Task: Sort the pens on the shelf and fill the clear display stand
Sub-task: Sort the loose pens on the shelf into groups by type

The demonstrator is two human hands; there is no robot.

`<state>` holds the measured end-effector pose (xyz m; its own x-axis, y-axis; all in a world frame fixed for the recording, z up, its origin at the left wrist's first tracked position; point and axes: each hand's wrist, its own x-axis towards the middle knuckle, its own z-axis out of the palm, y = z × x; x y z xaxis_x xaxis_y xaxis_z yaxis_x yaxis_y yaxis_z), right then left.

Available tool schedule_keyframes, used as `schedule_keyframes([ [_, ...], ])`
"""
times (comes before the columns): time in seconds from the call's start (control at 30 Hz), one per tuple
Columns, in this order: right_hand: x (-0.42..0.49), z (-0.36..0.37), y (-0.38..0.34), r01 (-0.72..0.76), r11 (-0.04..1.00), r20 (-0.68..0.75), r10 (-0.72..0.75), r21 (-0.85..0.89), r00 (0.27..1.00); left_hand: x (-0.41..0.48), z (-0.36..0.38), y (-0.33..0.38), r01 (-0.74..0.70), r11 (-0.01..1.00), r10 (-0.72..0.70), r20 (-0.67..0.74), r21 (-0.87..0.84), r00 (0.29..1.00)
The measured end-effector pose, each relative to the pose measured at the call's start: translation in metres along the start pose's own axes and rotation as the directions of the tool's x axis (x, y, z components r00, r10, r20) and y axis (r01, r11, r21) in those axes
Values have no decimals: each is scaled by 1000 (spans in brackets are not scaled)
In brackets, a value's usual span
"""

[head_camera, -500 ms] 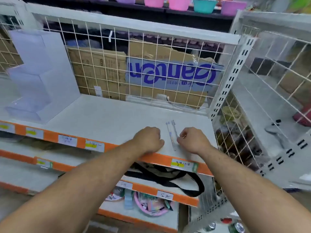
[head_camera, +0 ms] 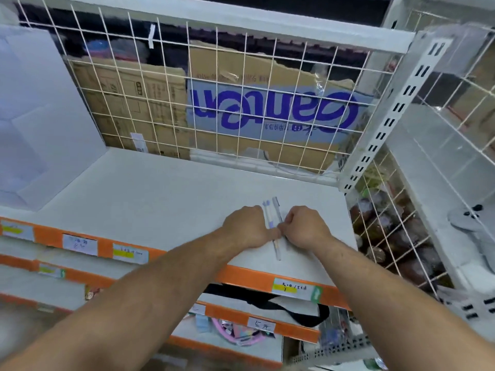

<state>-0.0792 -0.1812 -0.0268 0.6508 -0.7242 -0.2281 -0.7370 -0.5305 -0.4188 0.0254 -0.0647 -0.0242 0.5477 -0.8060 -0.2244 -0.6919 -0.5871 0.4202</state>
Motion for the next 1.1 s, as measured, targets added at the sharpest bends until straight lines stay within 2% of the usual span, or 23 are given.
schedule_keyframes([
  [0.17, 9, -2, 1, 29, 1000, 1, -29, -12, 1000, 10, 1, 3, 48, 999, -47, 40, -20, 998],
  [0.33, 16, 3, -1, 92, 987, 19, -95, 131, 995, 23, 4, 2, 116, 992, -113, 46, -54, 992],
  [0.43, 15, 7, -8, 110, 992, 57, -114, 64, 992, 27, 0, 2, 141, 985, -134, 74, -97, 988],
  [0.6, 20, 6, -17, 134, 987, 94, -126, -91, 988, 28, -3, 0, 134, 982, -131, 31, -133, 991],
  [0.67, 21, 5, -19, 114, 988, 97, -104, -103, 990, 30, -1, 0, 138, 979, -135, 32, -147, 990],
  [0.93, 31, 1, -7, -57, 991, 87, 46, 123, 995, 33, 2, 9, 147, 973, -152, -13, -179, 988],
  [1.1, 29, 2, -2, -106, 970, 106, 84, 221, 991, 37, 8, 15, 228, 970, -232, -34, -86, 972],
])
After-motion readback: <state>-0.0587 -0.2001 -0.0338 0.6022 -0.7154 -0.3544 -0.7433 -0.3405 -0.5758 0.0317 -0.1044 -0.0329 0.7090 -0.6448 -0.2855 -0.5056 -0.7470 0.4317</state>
